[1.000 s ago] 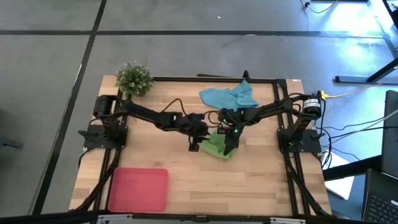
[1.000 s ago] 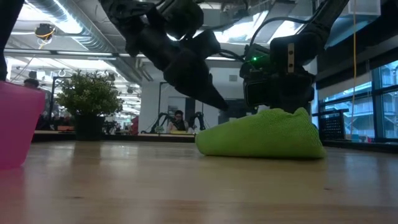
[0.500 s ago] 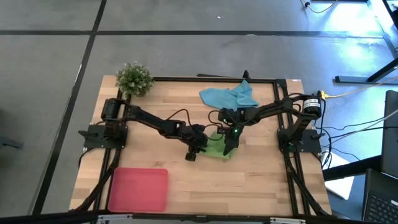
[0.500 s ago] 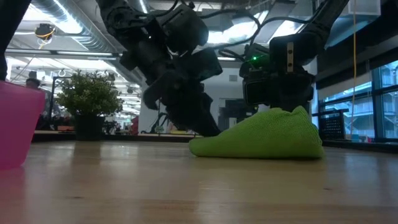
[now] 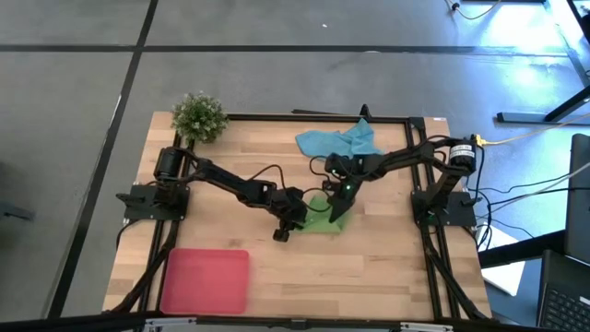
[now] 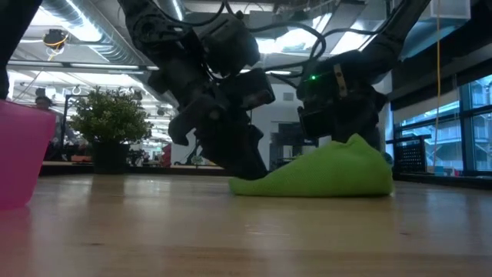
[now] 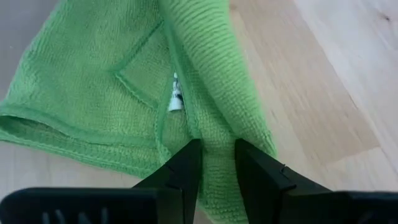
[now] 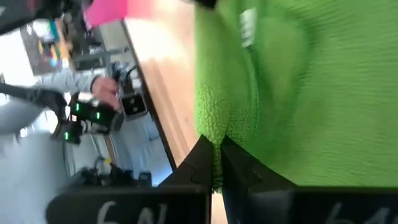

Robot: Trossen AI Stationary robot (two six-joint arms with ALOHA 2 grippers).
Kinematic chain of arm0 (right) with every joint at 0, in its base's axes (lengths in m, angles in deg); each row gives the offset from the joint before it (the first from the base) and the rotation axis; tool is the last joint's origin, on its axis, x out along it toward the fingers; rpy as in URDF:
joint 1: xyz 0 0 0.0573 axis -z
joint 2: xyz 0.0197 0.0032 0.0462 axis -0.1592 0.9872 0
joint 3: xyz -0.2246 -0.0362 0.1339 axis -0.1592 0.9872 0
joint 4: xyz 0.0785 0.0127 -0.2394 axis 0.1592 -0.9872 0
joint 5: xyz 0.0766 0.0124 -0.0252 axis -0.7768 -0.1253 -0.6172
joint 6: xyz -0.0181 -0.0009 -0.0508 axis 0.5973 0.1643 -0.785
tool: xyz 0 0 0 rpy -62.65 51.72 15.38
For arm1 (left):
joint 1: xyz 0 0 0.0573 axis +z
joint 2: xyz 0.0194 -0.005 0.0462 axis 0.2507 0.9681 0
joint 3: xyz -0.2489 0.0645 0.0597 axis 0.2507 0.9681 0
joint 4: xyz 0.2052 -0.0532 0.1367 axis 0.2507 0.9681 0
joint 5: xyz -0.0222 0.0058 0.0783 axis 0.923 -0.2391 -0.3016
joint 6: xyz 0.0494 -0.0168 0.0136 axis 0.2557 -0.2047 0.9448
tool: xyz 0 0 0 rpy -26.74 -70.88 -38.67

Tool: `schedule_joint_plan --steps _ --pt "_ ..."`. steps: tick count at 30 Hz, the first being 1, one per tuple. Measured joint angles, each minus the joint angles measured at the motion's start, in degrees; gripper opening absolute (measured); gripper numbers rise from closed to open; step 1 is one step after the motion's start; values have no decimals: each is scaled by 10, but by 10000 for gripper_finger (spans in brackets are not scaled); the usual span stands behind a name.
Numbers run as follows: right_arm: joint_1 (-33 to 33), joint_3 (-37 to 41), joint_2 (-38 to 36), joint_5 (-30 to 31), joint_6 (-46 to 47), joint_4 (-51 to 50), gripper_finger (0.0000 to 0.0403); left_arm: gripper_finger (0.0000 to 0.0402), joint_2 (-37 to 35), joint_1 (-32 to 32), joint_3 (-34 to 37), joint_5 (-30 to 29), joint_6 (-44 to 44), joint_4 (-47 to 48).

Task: Roll microfiber towels into tight, uniform cylinder then place into a basket
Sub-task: Roll the microfiber green towel

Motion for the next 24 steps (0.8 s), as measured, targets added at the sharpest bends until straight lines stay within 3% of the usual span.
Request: schedule_joint_plan --steps 7,18,24 --pt "16 0 0 57 33 -31 13 96 0 0 0 2 0 4" --pt "9 -1 0 167 -12 -93 13 96 1 9 0 -7 -28 0" --pt "8 -1 0 193 -28 -94 14 96 1 12 1 -9 -35 0"
